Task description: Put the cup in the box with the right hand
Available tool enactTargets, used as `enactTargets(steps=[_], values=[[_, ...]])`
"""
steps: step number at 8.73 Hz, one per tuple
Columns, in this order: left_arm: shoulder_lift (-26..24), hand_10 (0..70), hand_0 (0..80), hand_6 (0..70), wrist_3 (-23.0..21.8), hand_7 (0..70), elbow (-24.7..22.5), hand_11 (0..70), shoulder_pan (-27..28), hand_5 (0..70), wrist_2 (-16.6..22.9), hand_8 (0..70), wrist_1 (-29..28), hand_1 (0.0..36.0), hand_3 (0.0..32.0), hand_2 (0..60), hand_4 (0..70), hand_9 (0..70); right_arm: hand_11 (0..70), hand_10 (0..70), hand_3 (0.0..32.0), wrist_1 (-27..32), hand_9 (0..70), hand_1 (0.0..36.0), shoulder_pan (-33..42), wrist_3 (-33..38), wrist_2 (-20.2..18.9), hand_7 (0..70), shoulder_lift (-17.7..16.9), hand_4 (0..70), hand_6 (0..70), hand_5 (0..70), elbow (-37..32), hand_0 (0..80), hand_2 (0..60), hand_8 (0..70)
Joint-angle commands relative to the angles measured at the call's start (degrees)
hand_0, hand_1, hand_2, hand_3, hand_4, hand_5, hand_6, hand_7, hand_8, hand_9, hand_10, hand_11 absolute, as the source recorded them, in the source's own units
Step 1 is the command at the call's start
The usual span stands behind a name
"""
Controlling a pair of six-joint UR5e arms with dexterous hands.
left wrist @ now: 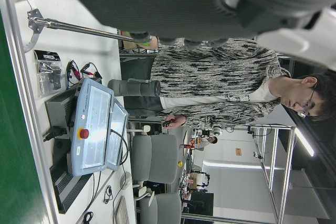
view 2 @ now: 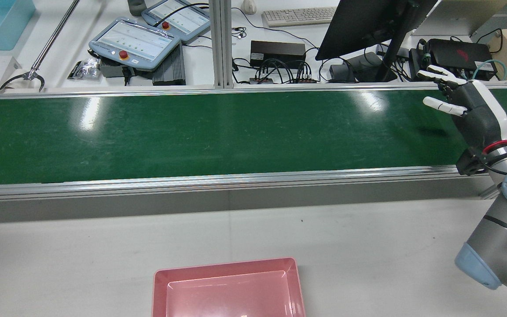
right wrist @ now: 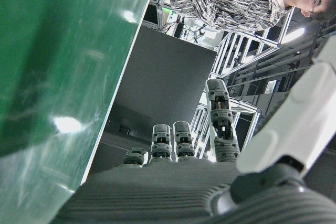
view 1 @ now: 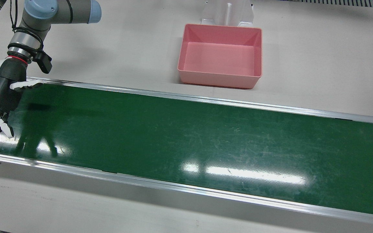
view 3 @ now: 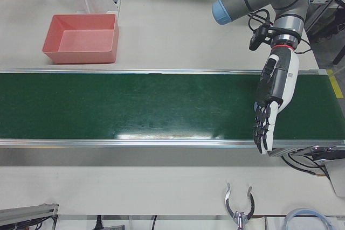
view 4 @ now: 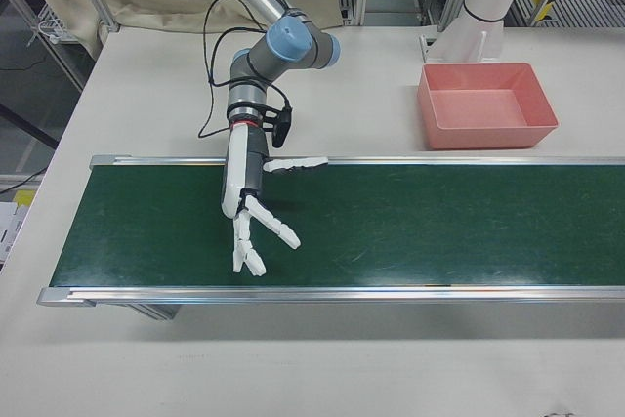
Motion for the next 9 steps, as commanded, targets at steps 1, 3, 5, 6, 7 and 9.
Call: enactTargets(steps=[1, 3, 5, 6, 7, 9], values=[[0.0, 0.0, 0.0, 0.0, 0.0, 0.0, -0.1, 0.0, 0.0, 0.0, 0.0, 0.0, 0.1, 0.0, 0.0, 0.0, 0.0, 0.0, 4.3, 2.6, 0.0, 0.1, 15.9, 5.5, 1.0, -0.2, 0.0, 21.7, -0.1, 22.3, 5.2, 2.4, 0.0, 41.1, 10.2, 7.5], [0.0, 0.0, 0.0, 0.0, 0.0, 0.0, 0.0, 0.0, 0.0, 0.0, 0.0, 0.0, 0.1, 0.0, 0.0, 0.0, 0.0, 0.0, 4.2, 2.5, 0.0, 0.0, 16.2, 5.5, 2.5, -0.7, -0.3, 21.9, 0.1, 23.1, 5.2, 2.4, -0.2, 41.2, 10.4, 7.7], [0.0, 0.0, 0.0, 0.0, 0.0, 0.0, 0.1, 0.0, 0.0, 0.0, 0.0, 0.0, 0.0, 0.0, 0.0, 0.0, 0.0, 0.0, 5.1, 3.2, 0.0, 0.1, 16.1, 5.2, 2.6, -0.9, -0.7, 22.4, 2.2, 24.6, 5.3, 2.3, -3.0, 40.5, 10.7, 7.6], [0.0, 0.0, 0.0, 0.0, 0.0, 0.0, 0.1, 0.0, 0.0, 0.0, 0.0, 0.0, 0.0, 0.0, 0.0, 0.0, 0.0, 0.0, 5.3, 3.3, 0.0, 0.1, 16.3, 5.0, 2.5, -0.9, -0.8, 23.3, 2.9, 26.7, 5.5, 2.1, -3.1, 40.3, 11.2, 7.6], [0.0, 0.0, 0.0, 0.0, 0.0, 0.0, 0.0, 0.0, 0.0, 0.0, 0.0, 0.0, 0.0, 0.0, 0.0, 0.0, 0.0, 0.0, 5.3, 3.4, 0.0, 0.0, 16.1, 4.9, 2.6, -0.9, -0.8, 23.2, 2.9, 27.0, 5.5, 2.0, -2.8, 39.8, 11.4, 7.5], [0.0, 0.0, 0.0, 0.0, 0.0, 0.0, 0.0, 0.0, 0.0, 0.0, 0.0, 0.0, 0.1, 0.0, 0.0, 0.0, 0.0, 0.0, 5.2, 3.3, 0.0, 0.0, 15.9, 3.2, 2.5, -0.8, -0.9, 23.0, 2.9, 28.6, 5.4, 2.1, -2.7, 42.7, 4.3, 7.4]])
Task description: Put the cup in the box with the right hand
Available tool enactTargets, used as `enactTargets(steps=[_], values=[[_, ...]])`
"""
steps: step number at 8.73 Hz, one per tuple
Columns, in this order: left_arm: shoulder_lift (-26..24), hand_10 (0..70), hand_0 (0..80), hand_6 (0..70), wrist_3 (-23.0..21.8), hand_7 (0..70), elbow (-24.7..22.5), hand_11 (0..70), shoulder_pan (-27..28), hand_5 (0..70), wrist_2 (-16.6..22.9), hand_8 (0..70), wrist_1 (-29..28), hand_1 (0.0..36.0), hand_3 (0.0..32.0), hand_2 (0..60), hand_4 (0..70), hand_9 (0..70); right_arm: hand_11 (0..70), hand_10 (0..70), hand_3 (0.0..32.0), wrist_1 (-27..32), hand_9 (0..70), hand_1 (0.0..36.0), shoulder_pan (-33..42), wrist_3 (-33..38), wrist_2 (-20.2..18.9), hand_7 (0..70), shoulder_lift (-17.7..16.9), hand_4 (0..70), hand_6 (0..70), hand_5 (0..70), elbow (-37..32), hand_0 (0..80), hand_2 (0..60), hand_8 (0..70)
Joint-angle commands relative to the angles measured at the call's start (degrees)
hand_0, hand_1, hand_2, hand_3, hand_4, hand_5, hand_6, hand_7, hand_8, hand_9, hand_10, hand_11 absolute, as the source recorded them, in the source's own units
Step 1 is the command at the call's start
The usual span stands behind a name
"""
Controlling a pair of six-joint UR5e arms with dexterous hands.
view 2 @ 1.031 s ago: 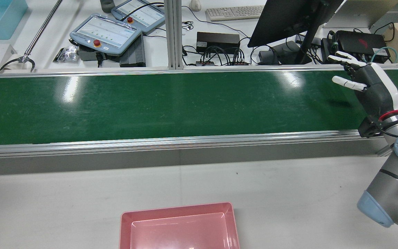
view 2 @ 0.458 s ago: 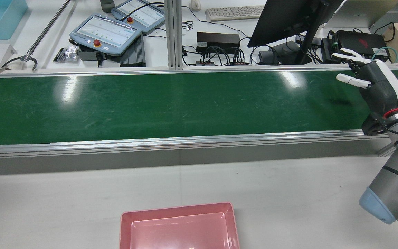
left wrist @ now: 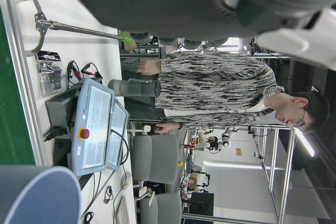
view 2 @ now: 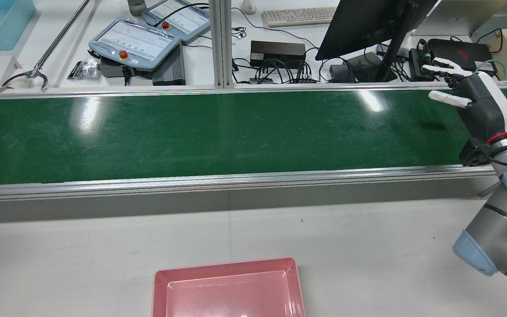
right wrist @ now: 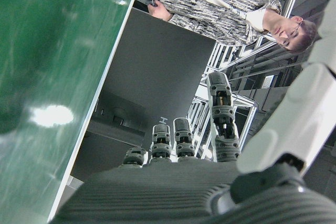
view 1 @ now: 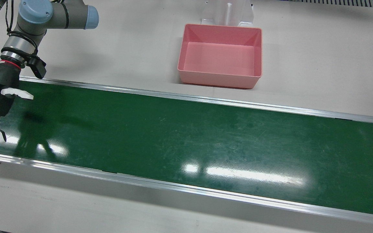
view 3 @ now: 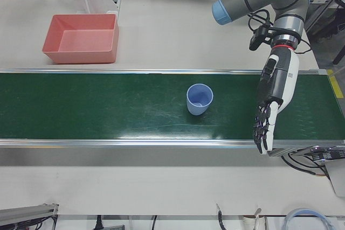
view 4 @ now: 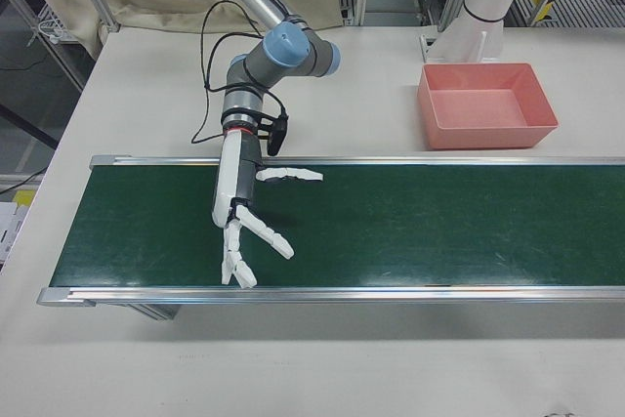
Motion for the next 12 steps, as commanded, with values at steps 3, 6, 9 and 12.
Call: enactTargets(steps=[3, 6, 9, 12], values=[[0.0, 0.0, 0.0, 0.0, 0.0, 0.0, 0.0, 0.0, -0.1, 0.0, 0.0, 0.0, 0.1, 0.0, 0.0, 0.0, 0.0, 0.0, 4.4, 2.7, 0.0, -0.2, 15.6, 8.2, -1.7, 0.4, -0.2, 22.6, 0.2, 22.4, 5.3, 2.2, 0.8, 36.9, 22.9, 7.2], [0.0, 0.0, 0.0, 0.0, 0.0, 0.0, 0.0, 0.0, 0.0, 0.0, 0.0, 0.0, 0.0, 0.0, 0.0, 0.0, 0.0, 0.0, 3.9, 2.2, 0.0, -0.2, 15.1, 4.6, -2.4, 0.5, -0.2, 21.6, -0.1, 25.2, 5.1, 2.5, 0.8, 44.2, 5.4, 7.0], [0.0, 0.0, 0.0, 0.0, 0.0, 0.0, 0.0, 0.0, -0.1, 0.0, 0.0, 0.0, 0.0, 0.0, 0.0, 0.0, 0.0, 0.0, 3.9, 2.2, 0.0, -0.2, 15.1, 6.2, -2.4, 0.4, -0.4, 20.9, -0.2, 22.4, 5.1, 2.7, 1.4, 43.4, 10.1, 7.1], [0.0, 0.0, 0.0, 0.0, 0.0, 0.0, 0.0, 0.0, -0.1, 0.0, 0.0, 0.0, 0.0, 0.0, 0.0, 0.0, 0.0, 0.0, 3.0, 1.7, 0.0, -0.2, 15.0, 8.0, -2.4, 0.5, -0.4, 21.1, -0.3, 21.2, 5.0, 2.6, 1.4, 41.6, 17.4, 6.9]])
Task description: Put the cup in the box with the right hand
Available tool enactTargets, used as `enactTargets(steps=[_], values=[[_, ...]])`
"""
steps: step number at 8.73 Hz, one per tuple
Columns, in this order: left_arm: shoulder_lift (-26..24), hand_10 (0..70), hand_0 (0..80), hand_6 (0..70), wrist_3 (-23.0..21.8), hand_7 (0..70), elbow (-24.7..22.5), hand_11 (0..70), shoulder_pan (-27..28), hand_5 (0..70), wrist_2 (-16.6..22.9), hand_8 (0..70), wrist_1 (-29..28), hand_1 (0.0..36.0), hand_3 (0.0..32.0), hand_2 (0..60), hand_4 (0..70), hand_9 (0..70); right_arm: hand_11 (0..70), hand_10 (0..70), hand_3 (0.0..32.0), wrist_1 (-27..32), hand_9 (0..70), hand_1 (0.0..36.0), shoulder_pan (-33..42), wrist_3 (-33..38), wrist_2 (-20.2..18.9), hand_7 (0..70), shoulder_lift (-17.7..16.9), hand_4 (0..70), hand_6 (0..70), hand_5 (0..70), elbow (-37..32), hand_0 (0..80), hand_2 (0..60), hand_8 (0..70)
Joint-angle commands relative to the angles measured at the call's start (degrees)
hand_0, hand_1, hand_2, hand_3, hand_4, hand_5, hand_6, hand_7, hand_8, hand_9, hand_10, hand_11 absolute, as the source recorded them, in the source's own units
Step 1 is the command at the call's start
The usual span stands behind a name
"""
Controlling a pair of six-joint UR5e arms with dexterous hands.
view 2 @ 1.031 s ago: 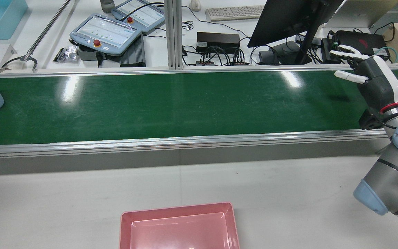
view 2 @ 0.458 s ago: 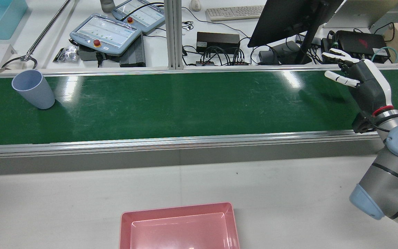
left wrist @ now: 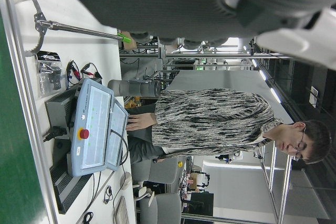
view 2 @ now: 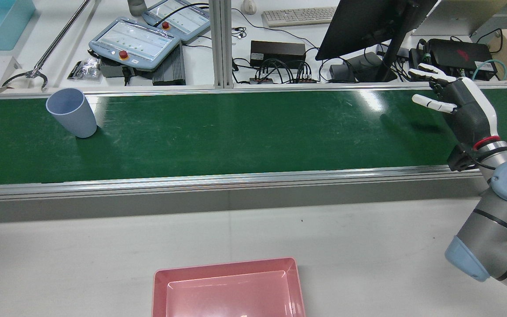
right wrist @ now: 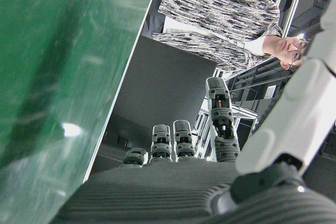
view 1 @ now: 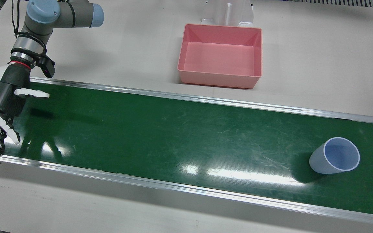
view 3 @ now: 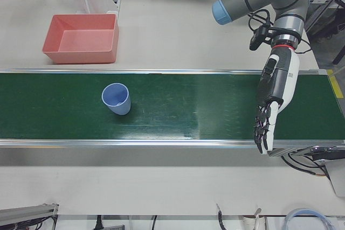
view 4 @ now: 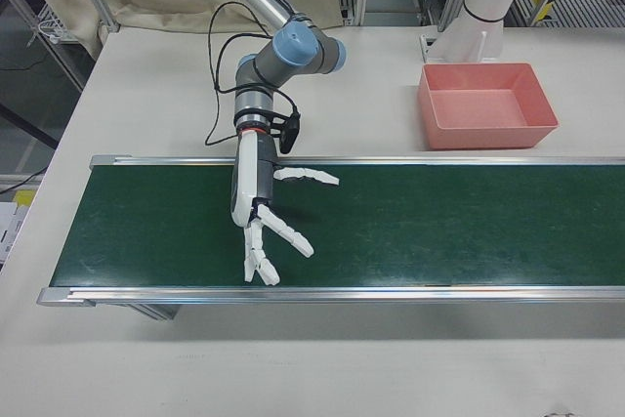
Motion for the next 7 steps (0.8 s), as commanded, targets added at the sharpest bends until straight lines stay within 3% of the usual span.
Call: enactTargets(steps=[1, 2, 3, 4, 5, 6, 7], values=[[0.0, 0.0, 0.0, 0.0, 0.0, 0.0, 0.1, 0.0, 0.0, 0.0, 0.0, 0.0, 0.0, 0.0, 0.0, 0.0, 0.0, 0.0, 3.1, 1.7, 0.0, 0.0, 15.0, 6.2, 0.0, 0.0, 0.0, 21.0, 0.0, 23.6, 5.0, 2.6, 0.1, 43.7, 10.2, 6.9], [0.0, 0.0, 0.0, 0.0, 0.0, 0.0, 0.1, 0.0, 0.0, 0.0, 0.0, 0.0, 0.0, 0.0, 0.0, 0.0, 0.0, 0.0, 2.9, 1.5, 0.0, 0.0, 15.0, 6.3, -0.1, -0.1, 0.0, 21.0, 0.1, 23.2, 5.0, 2.6, 0.1, 43.8, 10.2, 6.9], [0.0, 0.0, 0.0, 0.0, 0.0, 0.0, 0.1, 0.0, 0.1, 0.0, 0.0, 0.0, 0.0, 0.0, 0.0, 0.0, 0.0, 0.0, 2.8, 1.5, 0.0, 0.0, 15.0, 7.2, -0.6, -0.2, 0.0, 21.1, 0.2, 22.2, 5.0, 2.6, -0.1, 42.6, 13.8, 6.9], [0.0, 0.0, 0.0, 0.0, 0.0, 0.0, 0.0, 0.0, 0.1, 0.0, 0.0, 0.0, 0.0, 0.0, 0.0, 0.0, 0.0, 0.0, 3.0, 1.6, 0.0, 0.0, 15.2, 6.2, -0.8, -0.3, 0.0, 21.2, 0.2, 23.8, 5.0, 2.6, -0.4, 43.7, 10.3, 7.1], [0.0, 0.0, 0.0, 0.0, 0.0, 0.0, 0.0, 0.0, 0.0, 0.0, 0.0, 0.0, 0.0, 0.0, 0.0, 0.0, 0.0, 0.0, 3.1, 1.7, 0.0, 0.1, 15.3, 7.1, -0.8, -0.3, 0.0, 21.4, 0.3, 23.2, 5.1, 2.6, -0.6, 42.4, 14.2, 7.1], [0.0, 0.0, 0.0, 0.0, 0.0, 0.0, 0.0, 0.0, 0.0, 0.0, 0.0, 0.0, 0.0, 0.0, 0.0, 0.0, 0.0, 0.0, 3.3, 1.8, 0.0, 0.1, 15.4, 6.1, -0.9, -0.4, 0.0, 21.7, 0.3, 24.5, 5.2, 2.6, -0.7, 43.5, 10.3, 7.2], [0.0, 0.0, 0.0, 0.0, 0.0, 0.0, 0.0, 0.0, 0.0, 0.0, 0.0, 0.0, 0.0, 0.0, 0.0, 0.0, 0.0, 0.0, 3.6, 2.0, 0.0, 0.1, 15.6, 7.0, -0.9, -0.4, 0.0, 21.9, 0.3, 23.4, 5.2, 2.6, -0.6, 42.6, 13.9, 7.3]])
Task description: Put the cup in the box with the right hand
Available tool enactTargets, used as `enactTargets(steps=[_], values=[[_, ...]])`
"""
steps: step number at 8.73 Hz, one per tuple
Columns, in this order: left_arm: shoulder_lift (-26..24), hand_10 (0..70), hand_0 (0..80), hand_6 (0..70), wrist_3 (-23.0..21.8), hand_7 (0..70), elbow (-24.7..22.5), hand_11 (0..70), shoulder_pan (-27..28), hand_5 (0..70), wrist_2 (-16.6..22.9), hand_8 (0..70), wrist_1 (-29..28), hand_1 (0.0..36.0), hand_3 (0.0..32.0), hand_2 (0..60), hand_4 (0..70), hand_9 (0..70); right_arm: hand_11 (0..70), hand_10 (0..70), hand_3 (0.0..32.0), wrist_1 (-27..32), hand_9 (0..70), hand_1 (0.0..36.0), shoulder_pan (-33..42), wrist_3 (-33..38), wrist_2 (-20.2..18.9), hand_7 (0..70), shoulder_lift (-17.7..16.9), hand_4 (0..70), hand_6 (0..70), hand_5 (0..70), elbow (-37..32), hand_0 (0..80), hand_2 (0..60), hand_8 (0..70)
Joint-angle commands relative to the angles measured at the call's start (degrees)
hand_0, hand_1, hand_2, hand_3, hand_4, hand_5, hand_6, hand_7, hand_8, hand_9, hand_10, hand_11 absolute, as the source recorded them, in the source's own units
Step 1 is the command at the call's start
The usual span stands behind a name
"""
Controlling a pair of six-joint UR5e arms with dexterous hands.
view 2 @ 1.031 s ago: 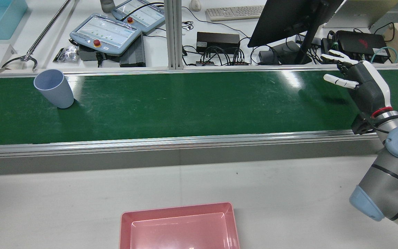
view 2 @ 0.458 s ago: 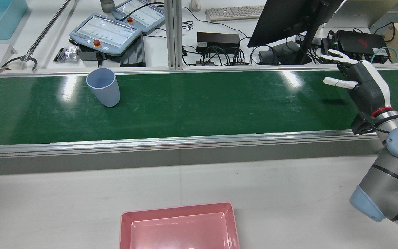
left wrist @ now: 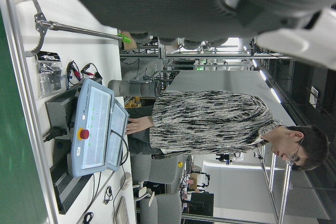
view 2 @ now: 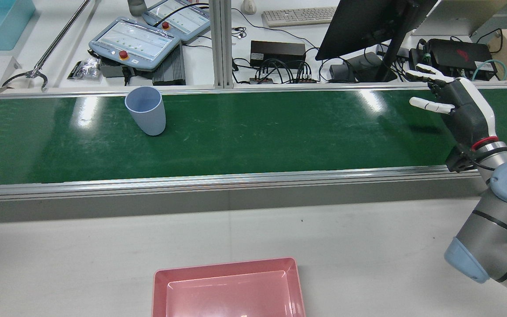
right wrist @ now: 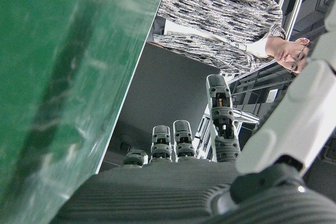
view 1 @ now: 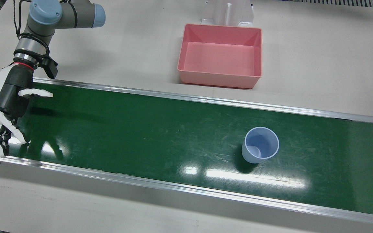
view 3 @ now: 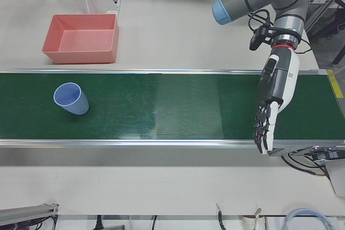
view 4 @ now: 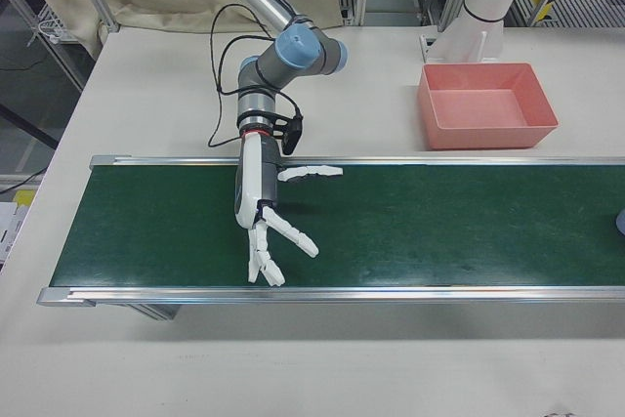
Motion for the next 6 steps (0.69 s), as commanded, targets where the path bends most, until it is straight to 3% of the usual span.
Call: enactTargets(steps=[1, 2, 3, 4, 5, 6], values=[[0.0, 0.0, 0.0, 0.0, 0.0, 0.0, 0.0, 0.0, 0.0, 0.0, 0.0, 0.0, 0.0, 0.0, 0.0, 0.0, 0.0, 0.0, 3.7, 2.1, 0.0, 0.0, 15.8, 7.8, -0.1, -0.1, 0.0, 21.9, 0.1, 22.5, 5.2, 2.6, -0.1, 41.2, 17.6, 7.4], [0.0, 0.0, 0.0, 0.0, 0.0, 0.0, 0.1, 0.0, 0.0, 0.0, 0.0, 0.0, 0.0, 0.0, 0.0, 0.0, 0.0, 0.0, 3.6, 2.1, 0.0, 0.0, 15.6, 7.9, -0.2, -0.1, 0.0, 21.9, 0.1, 22.4, 5.2, 2.6, -0.1, 41.5, 17.6, 7.3], [0.0, 0.0, 0.0, 0.0, 0.0, 0.0, 0.1, 0.0, 0.0, 0.0, 0.0, 0.0, 0.0, 0.0, 0.0, 0.0, 0.0, 0.0, 3.4, 1.9, 0.0, 0.0, 15.5, 5.3, -0.4, -0.1, 0.0, 21.7, 0.1, 25.7, 5.2, 2.6, -0.1, 44.7, 7.0, 7.3], [0.0, 0.0, 0.0, 0.0, 0.0, 0.0, 0.1, 0.0, 0.0, 0.0, 0.0, 0.0, 0.0, 0.0, 0.0, 0.0, 0.0, 0.0, 3.4, 1.9, 0.0, -0.1, 15.7, 7.9, -0.6, -0.1, 0.0, 21.9, 0.0, 22.7, 5.2, 2.6, -0.2, 41.3, 17.8, 7.4], [0.0, 0.0, 0.0, 0.0, 0.0, 0.0, 0.1, 0.0, 0.1, 0.0, 0.0, 0.0, 0.0, 0.0, 0.0, 0.0, 0.0, 0.0, 3.6, 2.0, 0.0, -0.1, 15.8, 7.8, -0.7, -0.2, 0.0, 22.1, 0.0, 23.1, 5.3, 2.6, -0.1, 41.5, 17.6, 7.4], [0.0, 0.0, 0.0, 0.0, 0.0, 0.0, 0.1, 0.0, 0.1, 0.0, 0.0, 0.0, 0.0, 0.0, 0.0, 0.0, 0.0, 0.0, 3.5, 2.0, 0.0, -0.1, 15.8, 6.1, -0.8, -0.1, 0.0, 22.0, 0.0, 25.2, 5.3, 2.6, -0.1, 43.6, 10.3, 7.4]])
